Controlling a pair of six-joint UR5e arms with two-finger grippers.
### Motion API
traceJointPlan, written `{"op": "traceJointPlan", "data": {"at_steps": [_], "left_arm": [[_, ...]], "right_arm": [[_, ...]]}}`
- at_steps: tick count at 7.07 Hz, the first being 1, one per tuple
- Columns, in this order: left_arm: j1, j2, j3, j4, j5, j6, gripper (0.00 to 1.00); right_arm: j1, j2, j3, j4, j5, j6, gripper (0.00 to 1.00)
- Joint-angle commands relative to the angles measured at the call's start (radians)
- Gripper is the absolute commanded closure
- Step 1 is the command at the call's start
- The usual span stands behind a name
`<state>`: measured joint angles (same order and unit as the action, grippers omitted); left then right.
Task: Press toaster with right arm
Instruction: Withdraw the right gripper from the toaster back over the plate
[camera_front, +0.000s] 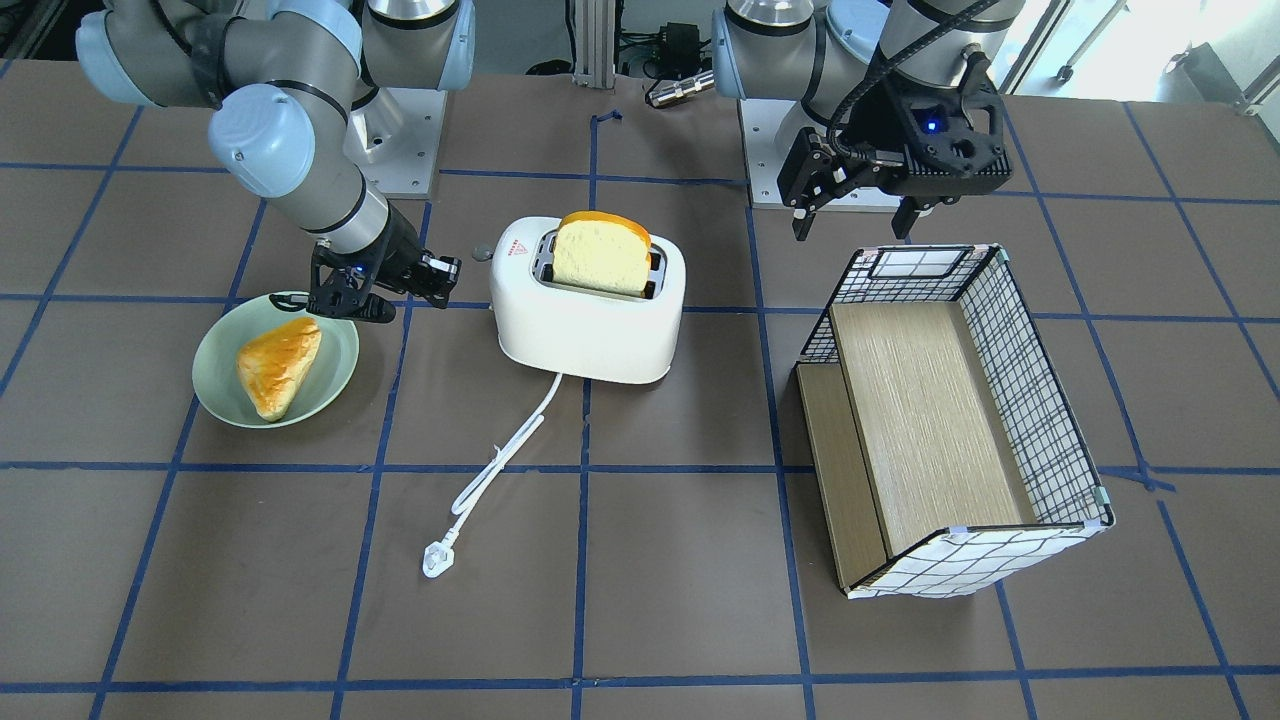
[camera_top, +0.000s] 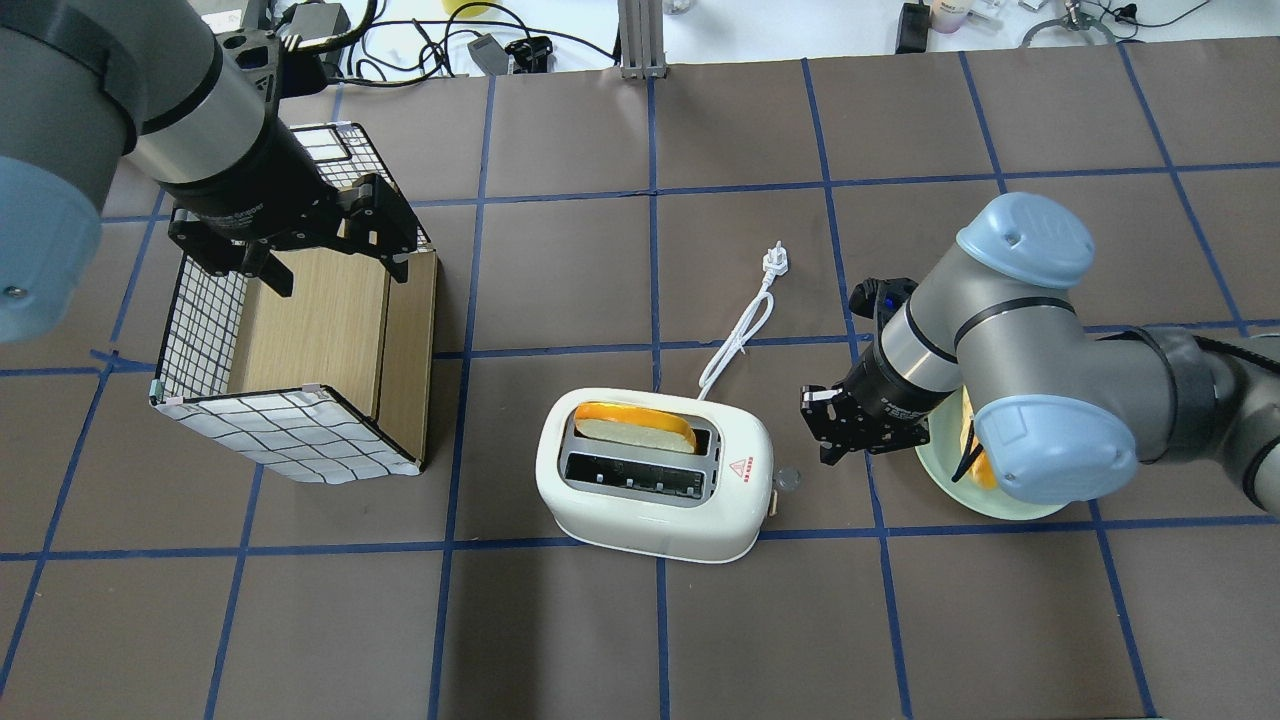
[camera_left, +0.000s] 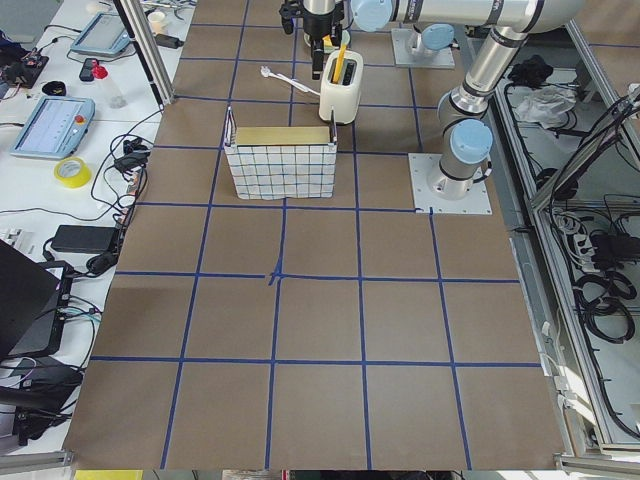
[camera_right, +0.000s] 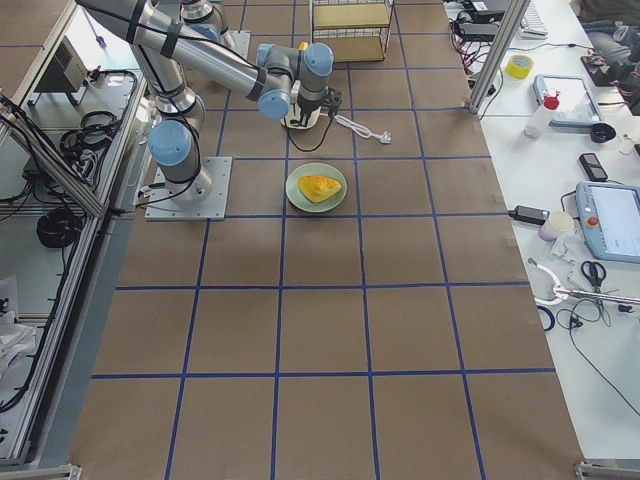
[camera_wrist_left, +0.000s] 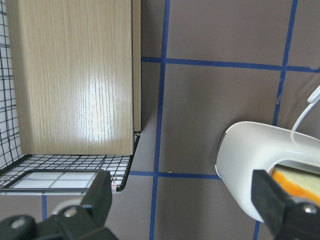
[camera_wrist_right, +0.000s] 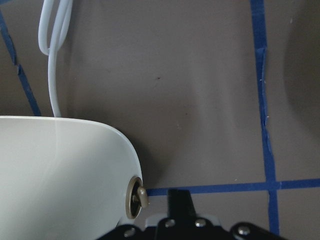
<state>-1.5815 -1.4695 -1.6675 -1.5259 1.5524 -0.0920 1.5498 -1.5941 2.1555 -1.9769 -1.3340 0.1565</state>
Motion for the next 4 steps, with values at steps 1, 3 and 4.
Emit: {"op": "traceJointPlan", "data": {"at_steps": [1, 3, 4], "left_arm": [[0.0, 0.0, 0.0, 0.001, 0.0, 0.0, 0.0], [0.0, 0.0, 0.0, 0.0, 0.0, 0.0, 0.0], [0.0, 0.0, 0.0, 0.0, 0.0, 0.0, 0.0]], "right_arm": [[-0.002, -0.032, -0.078, 0.047, -0.066, -0.002, 1.0], [0.001, -0.052, -0.245, 0.161, -0.114, -0.005, 1.0], [0.004, -0.05, -0.325, 0.211, -0.129, -0.038, 1.0]]}}
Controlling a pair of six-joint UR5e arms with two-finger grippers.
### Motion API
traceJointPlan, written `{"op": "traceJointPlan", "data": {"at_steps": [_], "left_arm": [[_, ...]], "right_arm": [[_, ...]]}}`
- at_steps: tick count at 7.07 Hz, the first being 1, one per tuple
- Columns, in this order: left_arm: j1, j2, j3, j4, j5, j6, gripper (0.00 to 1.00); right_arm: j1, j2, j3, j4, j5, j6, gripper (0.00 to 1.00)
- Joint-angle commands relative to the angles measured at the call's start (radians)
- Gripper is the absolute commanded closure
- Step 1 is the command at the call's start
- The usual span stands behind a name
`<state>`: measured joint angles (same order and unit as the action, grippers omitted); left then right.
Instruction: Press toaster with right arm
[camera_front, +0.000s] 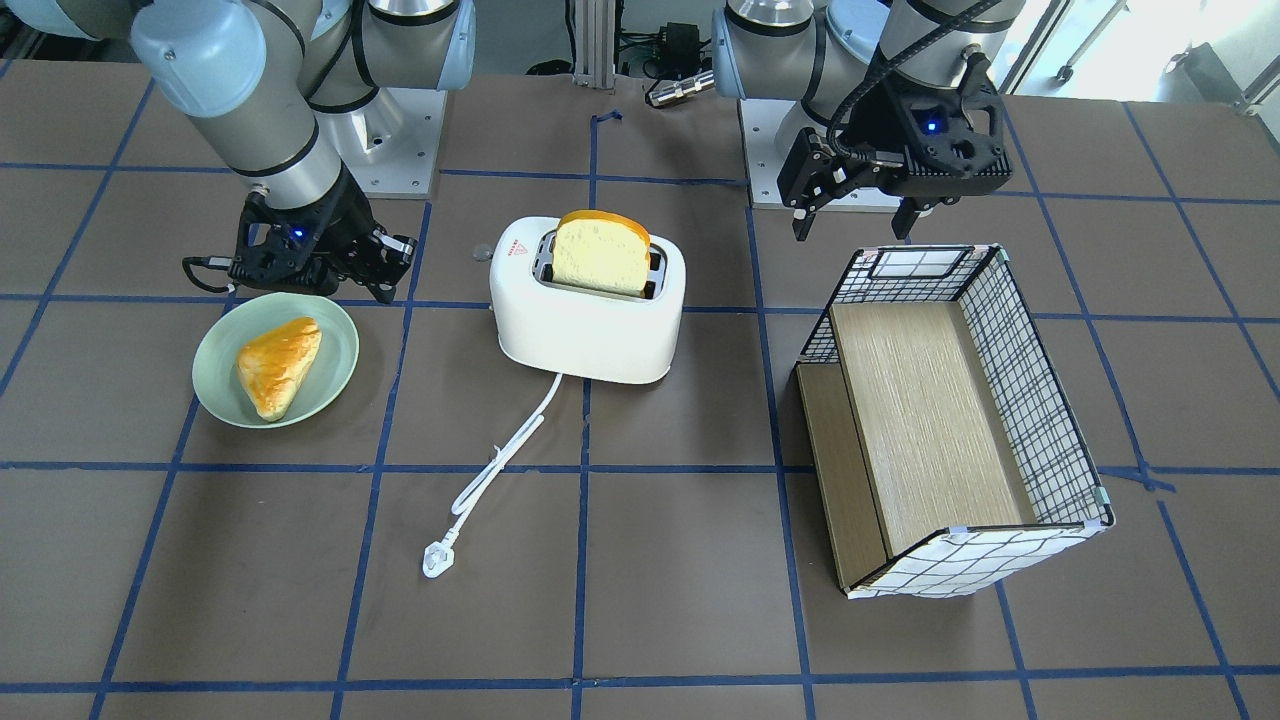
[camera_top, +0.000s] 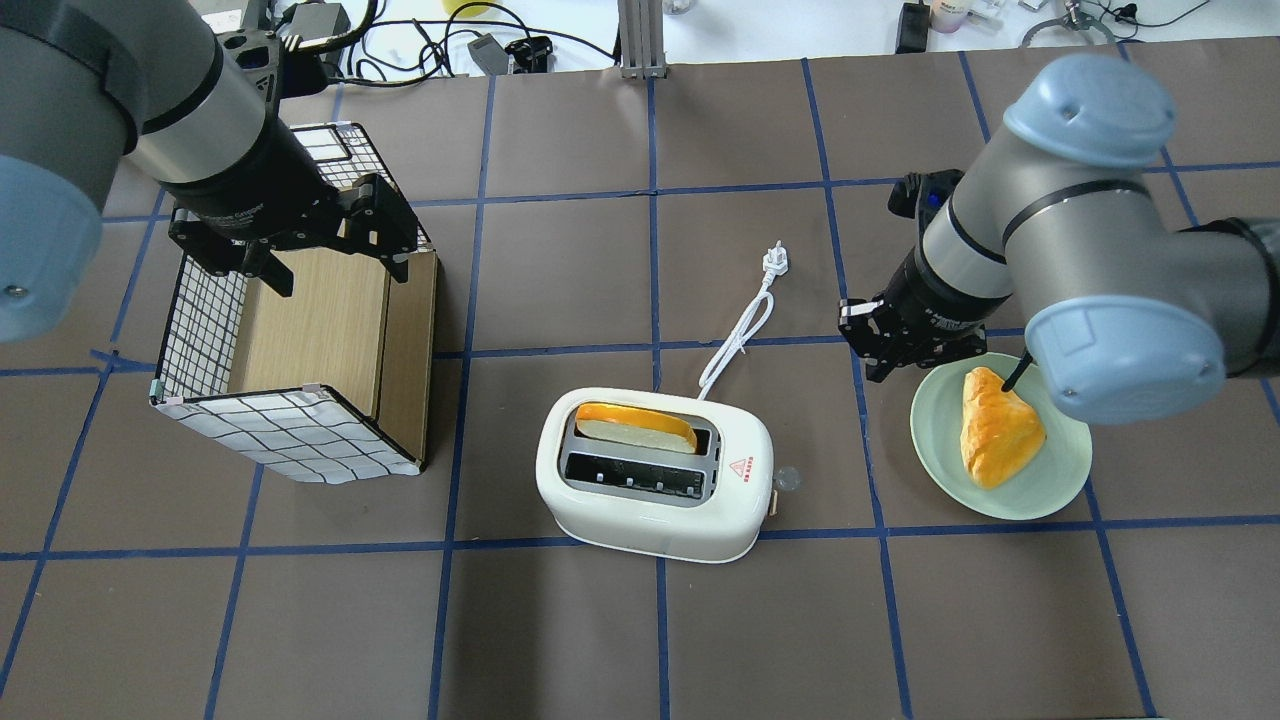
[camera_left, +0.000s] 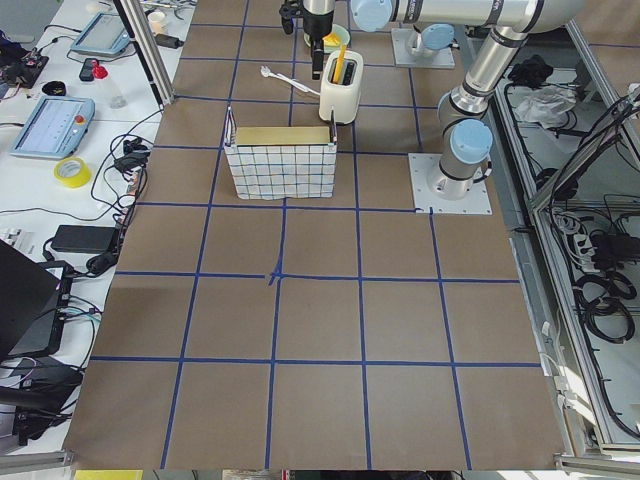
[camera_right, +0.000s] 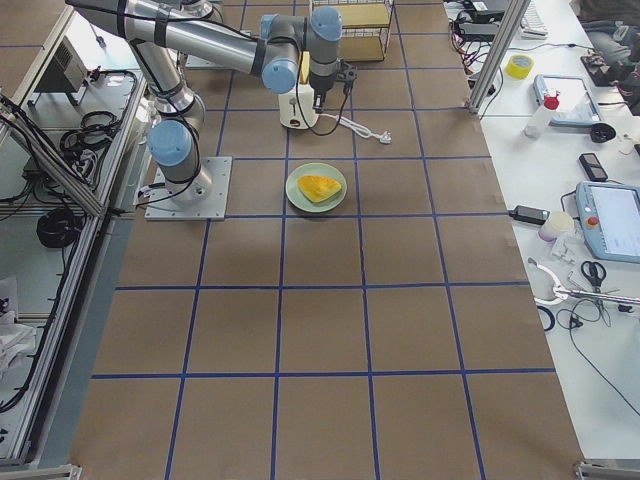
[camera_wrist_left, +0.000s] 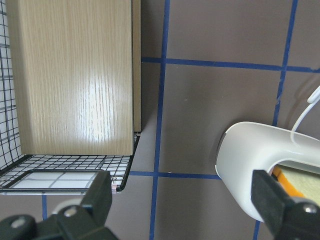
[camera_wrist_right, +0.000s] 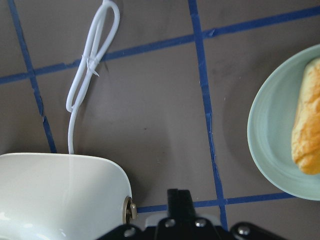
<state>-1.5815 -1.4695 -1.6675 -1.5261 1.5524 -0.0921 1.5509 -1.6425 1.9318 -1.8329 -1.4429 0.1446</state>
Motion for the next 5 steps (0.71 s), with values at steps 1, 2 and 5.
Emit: {"op": "traceJointPlan", "data": {"at_steps": [1, 2, 5], "left_arm": [[0.0, 0.0, 0.0, 0.0, 0.0, 0.0, 0.0], [0.0, 0.0, 0.0, 0.0, 0.0, 0.0, 0.0], [0.0, 0.0, 0.0, 0.001, 0.0, 0.0, 0.0]], "right_arm": [[0.003, -0.003, -0.166, 0.099, -0.066, -0.112, 1.0], [0.005, 0.001, -0.213, 0.103, -0.092, -0.199, 1.0], [-0.003, 0.012, -0.272, 0.084, -0.128, -0.27, 0.0]]}}
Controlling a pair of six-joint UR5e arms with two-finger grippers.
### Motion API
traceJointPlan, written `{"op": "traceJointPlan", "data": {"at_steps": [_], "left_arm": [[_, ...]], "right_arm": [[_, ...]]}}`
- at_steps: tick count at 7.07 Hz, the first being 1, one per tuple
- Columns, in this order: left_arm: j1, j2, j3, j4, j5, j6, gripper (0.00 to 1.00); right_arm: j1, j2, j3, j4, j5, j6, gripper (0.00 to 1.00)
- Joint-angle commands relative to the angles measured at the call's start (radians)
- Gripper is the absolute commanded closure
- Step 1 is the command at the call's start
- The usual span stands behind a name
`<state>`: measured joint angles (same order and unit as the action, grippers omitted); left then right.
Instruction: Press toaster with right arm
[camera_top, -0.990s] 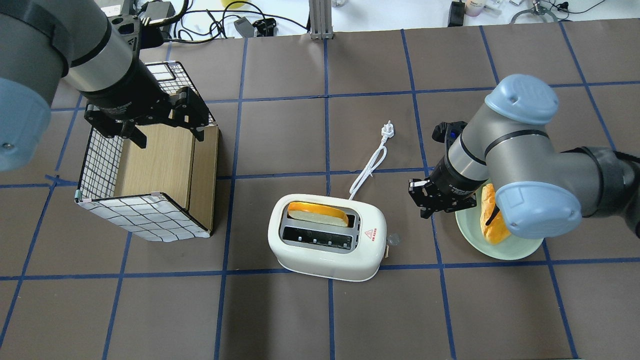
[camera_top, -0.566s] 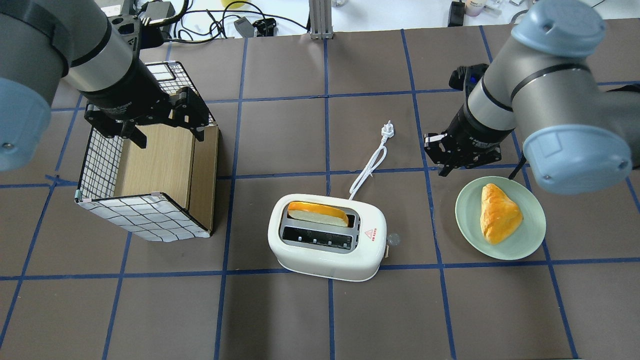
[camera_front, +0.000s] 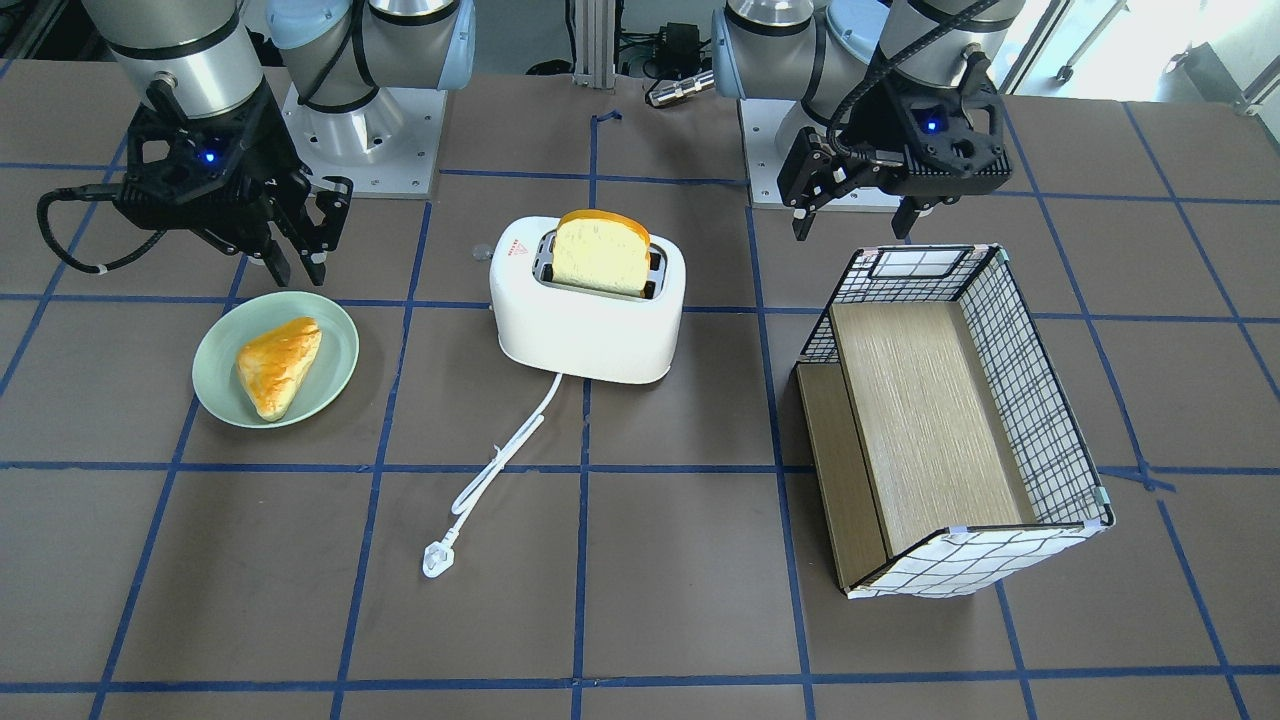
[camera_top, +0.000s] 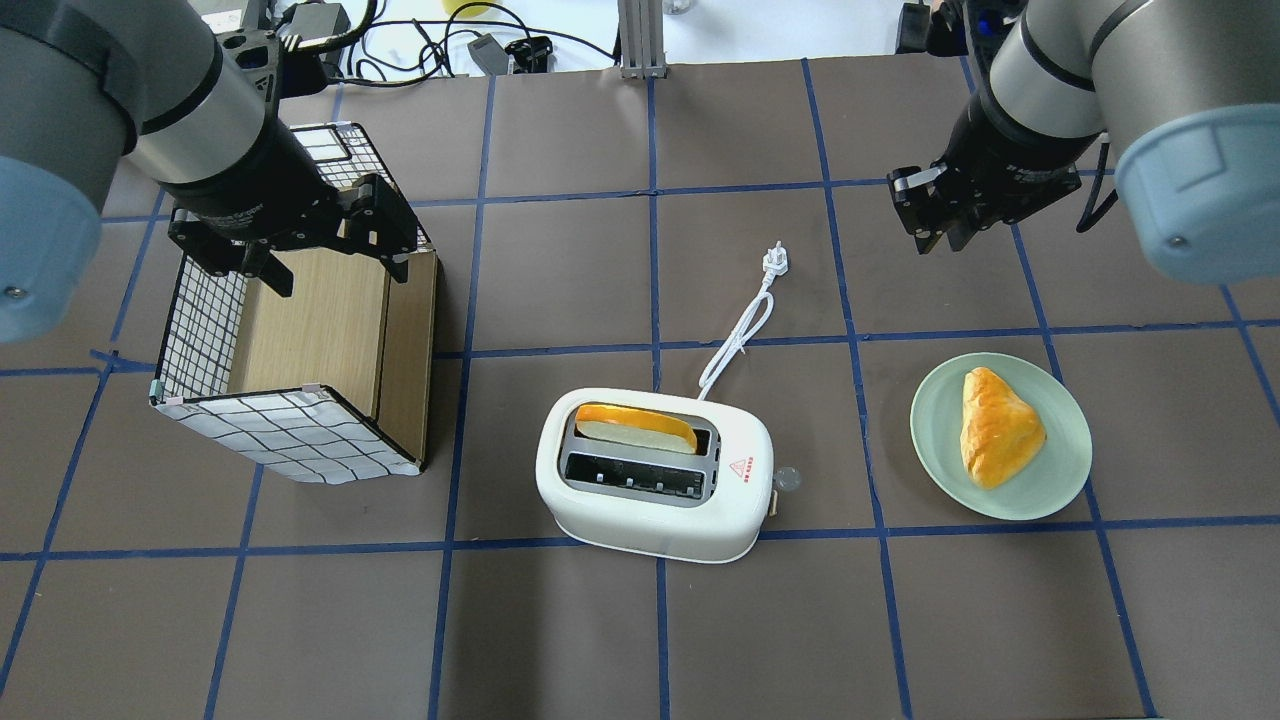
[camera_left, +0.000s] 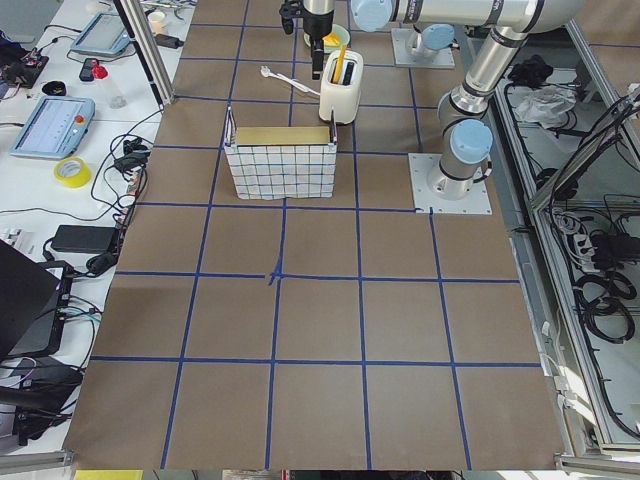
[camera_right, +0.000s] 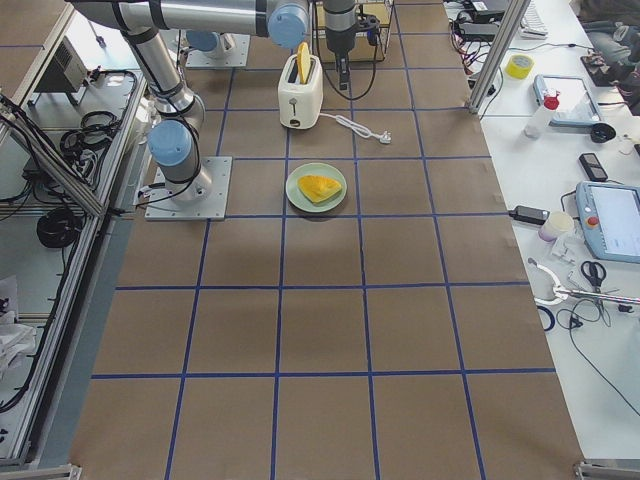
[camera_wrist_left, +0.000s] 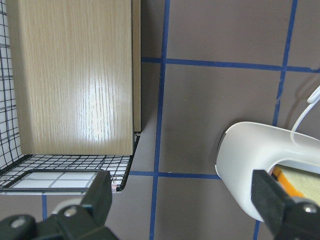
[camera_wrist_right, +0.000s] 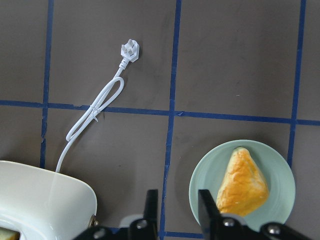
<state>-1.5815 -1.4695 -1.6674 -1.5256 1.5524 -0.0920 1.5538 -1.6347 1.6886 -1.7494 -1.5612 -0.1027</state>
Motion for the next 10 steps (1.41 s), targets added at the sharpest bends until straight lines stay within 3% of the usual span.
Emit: {"op": "traceJointPlan", "data": {"at_steps": [1, 4, 6, 10], "left_arm": [[0.0, 0.0, 0.0, -0.001, 0.0, 0.0, 0.0], [0.0, 0.0, 0.0, -0.001, 0.0, 0.0, 0.0], [0.0, 0.0, 0.0, 0.001, 0.0, 0.0, 0.0], [0.0, 0.0, 0.0, 0.001, 0.0, 0.0, 0.0]], "right_arm": [[-0.006, 0.015, -0.059, 0.052, -0.01, -0.023, 0.0], [-0.006, 0.143, -0.289, 0.191, -0.008, -0.046, 0.0], [0.0, 0.15, -0.293, 0.133, -0.008, -0.086, 0.0], [0.003, 0.122, -0.235, 0.107, -0.005, 0.029, 0.0]]}}
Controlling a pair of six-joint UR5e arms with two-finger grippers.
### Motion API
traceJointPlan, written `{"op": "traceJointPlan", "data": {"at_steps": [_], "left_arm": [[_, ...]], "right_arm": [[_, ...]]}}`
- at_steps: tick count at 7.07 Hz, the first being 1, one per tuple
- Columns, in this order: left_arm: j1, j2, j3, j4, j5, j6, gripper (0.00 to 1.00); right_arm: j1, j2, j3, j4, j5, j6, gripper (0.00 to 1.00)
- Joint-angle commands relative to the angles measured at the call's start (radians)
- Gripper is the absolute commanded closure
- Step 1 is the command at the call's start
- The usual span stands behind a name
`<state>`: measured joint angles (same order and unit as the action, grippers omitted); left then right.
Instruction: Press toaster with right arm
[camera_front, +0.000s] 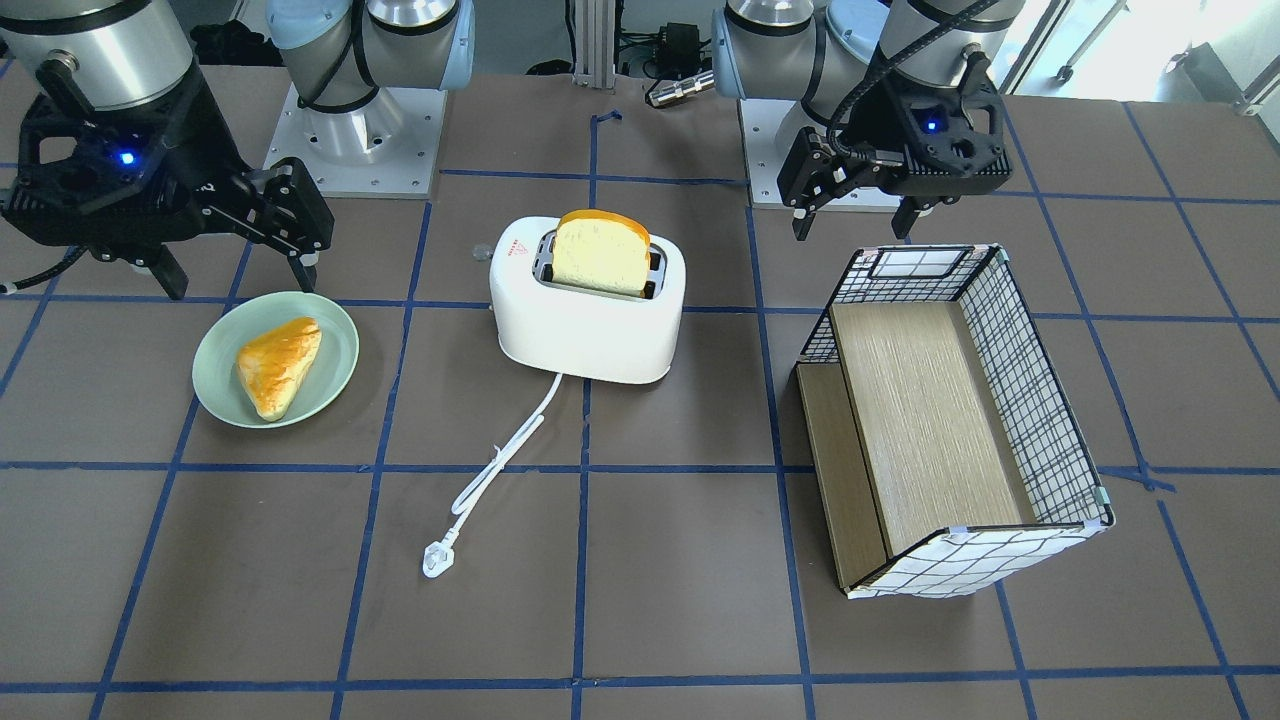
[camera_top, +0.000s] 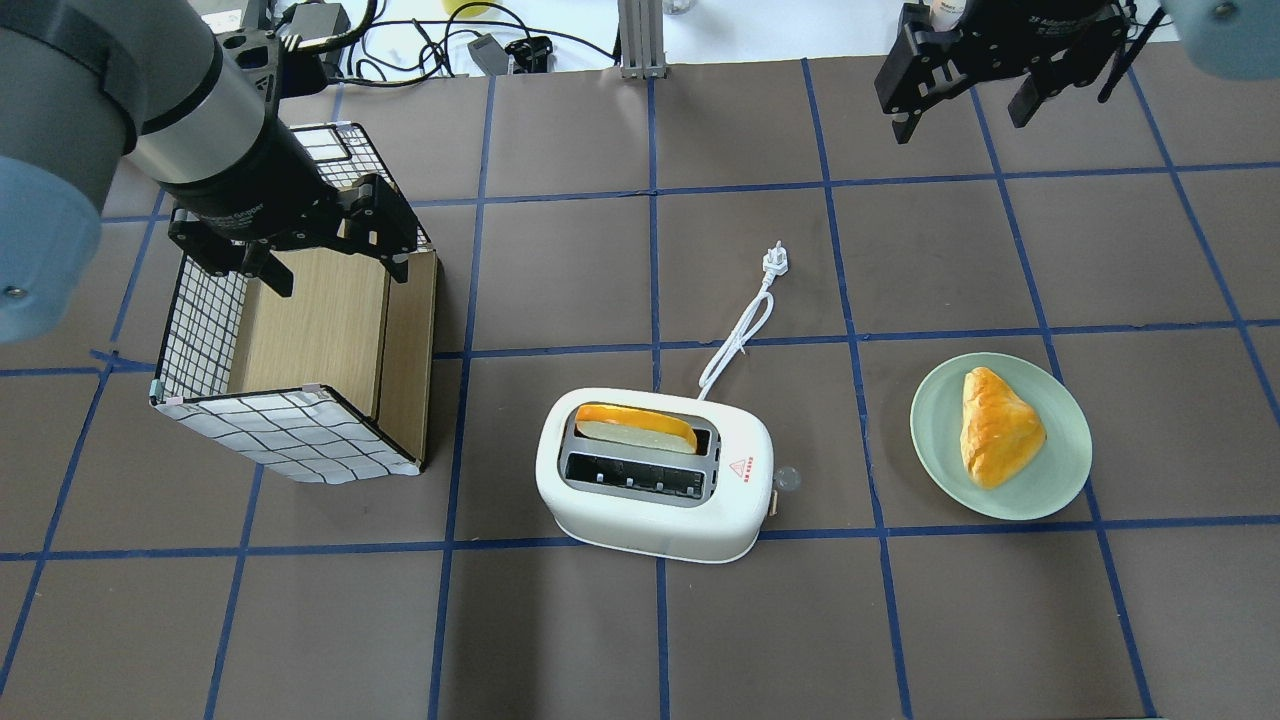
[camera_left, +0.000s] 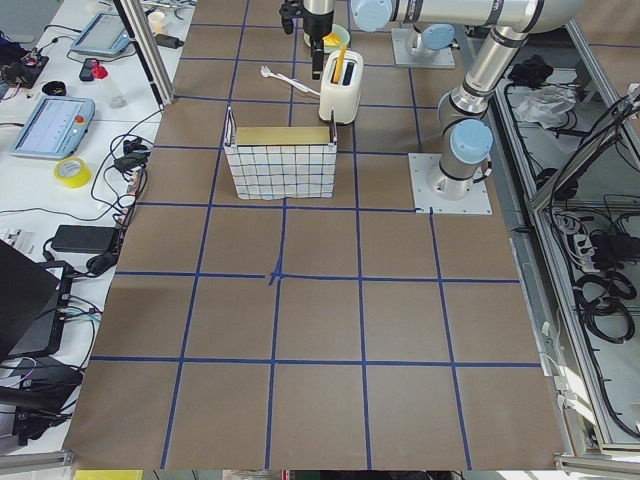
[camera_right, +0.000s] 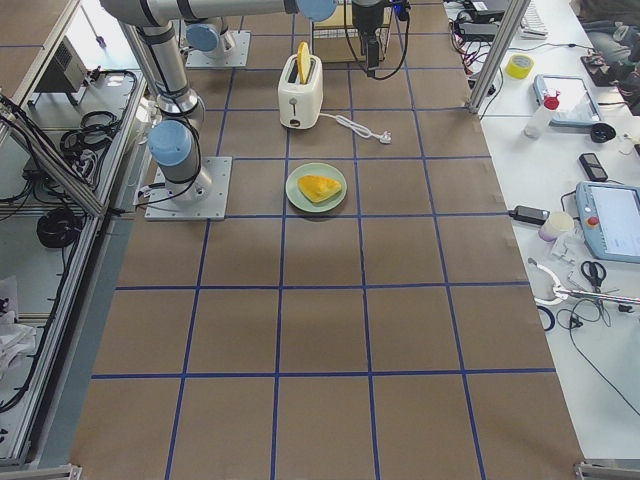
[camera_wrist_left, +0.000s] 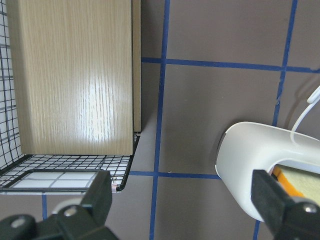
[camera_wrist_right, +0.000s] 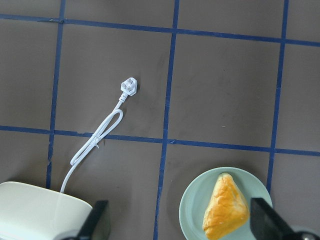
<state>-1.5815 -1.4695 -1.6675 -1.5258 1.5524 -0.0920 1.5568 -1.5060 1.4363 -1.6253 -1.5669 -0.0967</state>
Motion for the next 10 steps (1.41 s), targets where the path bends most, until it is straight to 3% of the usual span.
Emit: {"op": "traceJointPlan", "data": {"at_steps": [1, 7, 10], "left_arm": [[0.0, 0.0, 0.0, 0.0, 0.0, 0.0, 0.0], [0.0, 0.0, 0.0, 0.0, 0.0, 0.0, 0.0], [0.0, 0.0, 0.0, 0.0, 0.0, 0.0, 0.0]], "right_arm": [[-0.003, -0.005, 0.024, -0.046, -0.001, 0.017, 0.0], [-0.066, -0.031, 0.027, 0.007, -0.042, 0.01, 0.01], [-0.063, -0.134, 0.153, -0.048, -0.022, 0.046, 0.0]]}}
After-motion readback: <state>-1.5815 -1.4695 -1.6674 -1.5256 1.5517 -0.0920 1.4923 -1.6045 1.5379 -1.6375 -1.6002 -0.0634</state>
